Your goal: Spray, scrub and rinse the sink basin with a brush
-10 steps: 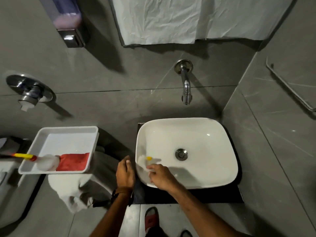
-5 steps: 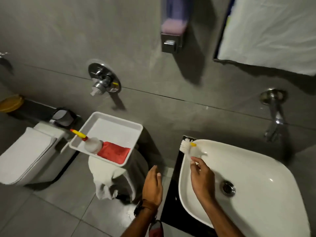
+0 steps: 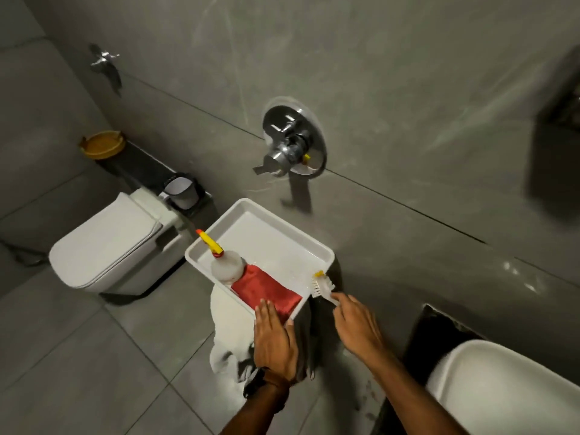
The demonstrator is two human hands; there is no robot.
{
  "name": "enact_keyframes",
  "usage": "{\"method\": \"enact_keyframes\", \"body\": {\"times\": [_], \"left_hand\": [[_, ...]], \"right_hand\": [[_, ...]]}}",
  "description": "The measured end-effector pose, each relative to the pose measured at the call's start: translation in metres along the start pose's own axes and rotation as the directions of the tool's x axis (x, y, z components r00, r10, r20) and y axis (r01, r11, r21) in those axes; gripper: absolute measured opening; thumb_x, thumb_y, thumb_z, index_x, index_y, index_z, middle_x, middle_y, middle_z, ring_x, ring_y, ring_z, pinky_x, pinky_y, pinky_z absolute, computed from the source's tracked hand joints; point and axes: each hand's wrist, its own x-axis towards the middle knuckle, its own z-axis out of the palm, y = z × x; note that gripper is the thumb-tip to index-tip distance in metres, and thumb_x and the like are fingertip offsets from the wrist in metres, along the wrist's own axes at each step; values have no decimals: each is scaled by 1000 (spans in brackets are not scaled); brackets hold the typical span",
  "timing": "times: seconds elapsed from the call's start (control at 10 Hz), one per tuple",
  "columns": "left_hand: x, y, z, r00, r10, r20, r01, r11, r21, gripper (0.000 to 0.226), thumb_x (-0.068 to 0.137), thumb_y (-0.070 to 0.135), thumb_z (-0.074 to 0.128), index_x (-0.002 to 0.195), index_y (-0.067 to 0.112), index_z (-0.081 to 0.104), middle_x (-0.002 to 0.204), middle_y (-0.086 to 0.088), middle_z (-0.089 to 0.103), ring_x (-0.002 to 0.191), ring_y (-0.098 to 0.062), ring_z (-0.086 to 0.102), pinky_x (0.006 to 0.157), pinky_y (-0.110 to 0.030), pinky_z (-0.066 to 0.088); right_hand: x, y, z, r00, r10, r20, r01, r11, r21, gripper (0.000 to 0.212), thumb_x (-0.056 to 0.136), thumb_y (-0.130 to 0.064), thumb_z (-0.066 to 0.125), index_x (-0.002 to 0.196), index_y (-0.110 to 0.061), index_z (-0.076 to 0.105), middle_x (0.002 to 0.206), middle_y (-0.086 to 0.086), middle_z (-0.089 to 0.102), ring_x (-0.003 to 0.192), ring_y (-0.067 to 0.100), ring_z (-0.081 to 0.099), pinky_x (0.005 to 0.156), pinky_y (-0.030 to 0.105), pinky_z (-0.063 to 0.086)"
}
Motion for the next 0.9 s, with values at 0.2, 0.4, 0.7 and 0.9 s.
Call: {"method": "enact_keyframes", "body": {"times": [0.2, 0.4, 0.7, 0.9], "left_hand": [[49, -48, 7, 997, -76, 32, 72, 991, 114, 69, 102, 42, 25, 157, 8, 2, 166, -11, 1, 153, -25, 1, 124, -35, 4], [70, -77, 21, 987, -137, 79, 119, 974, 194, 72, 102, 38, 25, 154, 4, -11, 165, -15, -9, 153, -28, -5, 124, -34, -1], [70, -82, 24, 979, -151, 135, 144, 988, 60, 72, 102, 41, 23, 154, 9, -14, 165, -8, -13, 153, -19, -6, 124, -30, 2], [62, -57, 3, 980, -117, 159, 103, 990, 96, 77, 102, 39, 36, 155, 2, -6, 165, -15, -5, 153, -27, 0, 124, -32, 4]], "right_hand": [[104, -34, 55, 985, -90, 147, 113, 981, -156, 50, 102, -18, 42, 151, -23, 43, 143, 4, 56, 126, 32, 51, 105, 42, 47], [163, -44, 103, 986, -85, 145, 126, 945, -302, 52, 98, -16, 51, 147, -34, 45, 133, -4, 61, 118, 27, 49, 96, 43, 40], [162, -31, 120, 992, -115, 43, 123, 941, -316, 62, 93, -17, 64, 148, -37, 43, 127, -9, 65, 121, 21, 46, 97, 40, 32], [101, -29, 76, 978, -118, -173, 96, 987, -129, 38, 97, -27, 61, 134, -34, 61, 123, -11, 69, 119, 18, 57, 100, 39, 40]]}}
